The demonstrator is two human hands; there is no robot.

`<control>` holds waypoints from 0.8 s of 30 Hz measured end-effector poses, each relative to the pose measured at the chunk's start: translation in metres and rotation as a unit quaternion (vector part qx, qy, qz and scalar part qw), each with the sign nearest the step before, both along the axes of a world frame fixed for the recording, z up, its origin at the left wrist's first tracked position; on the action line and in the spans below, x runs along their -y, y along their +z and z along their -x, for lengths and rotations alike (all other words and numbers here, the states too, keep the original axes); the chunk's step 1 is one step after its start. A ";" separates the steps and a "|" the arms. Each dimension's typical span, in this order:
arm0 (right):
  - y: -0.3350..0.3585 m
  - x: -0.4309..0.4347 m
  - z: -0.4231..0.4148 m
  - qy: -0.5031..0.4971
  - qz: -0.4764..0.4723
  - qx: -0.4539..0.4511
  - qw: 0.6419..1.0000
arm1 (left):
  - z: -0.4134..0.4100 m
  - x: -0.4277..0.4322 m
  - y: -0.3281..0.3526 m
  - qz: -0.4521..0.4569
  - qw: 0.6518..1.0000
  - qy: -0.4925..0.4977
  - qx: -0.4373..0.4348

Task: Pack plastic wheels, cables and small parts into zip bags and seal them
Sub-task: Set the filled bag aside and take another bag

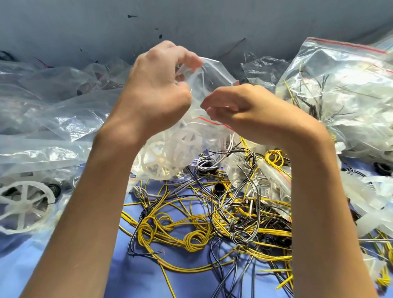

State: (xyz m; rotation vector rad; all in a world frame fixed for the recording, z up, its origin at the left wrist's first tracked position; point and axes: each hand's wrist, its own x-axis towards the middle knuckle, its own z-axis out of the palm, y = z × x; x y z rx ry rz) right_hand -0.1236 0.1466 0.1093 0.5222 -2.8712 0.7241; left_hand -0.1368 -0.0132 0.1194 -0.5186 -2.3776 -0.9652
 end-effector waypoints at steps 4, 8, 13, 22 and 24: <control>0.003 0.002 -0.003 0.005 -0.021 0.013 1.000 | 0.000 0.003 0.001 -0.017 0.999 0.030 -0.004; 0.001 0.003 0.002 0.019 -0.031 -0.004 0.999 | 0.000 0.003 0.001 0.002 0.999 0.035 -0.007; 0.005 0.002 0.000 0.022 -0.017 -0.061 0.998 | -0.001 0.011 0.000 0.154 0.979 -0.055 0.121; 0.003 0.002 -0.001 0.019 0.001 -0.023 1.000 | -0.001 0.011 0.007 -0.024 0.997 0.076 -0.003; 0.001 0.003 0.000 0.029 -0.018 -0.015 0.999 | -0.002 0.013 0.005 0.015 0.997 0.076 0.023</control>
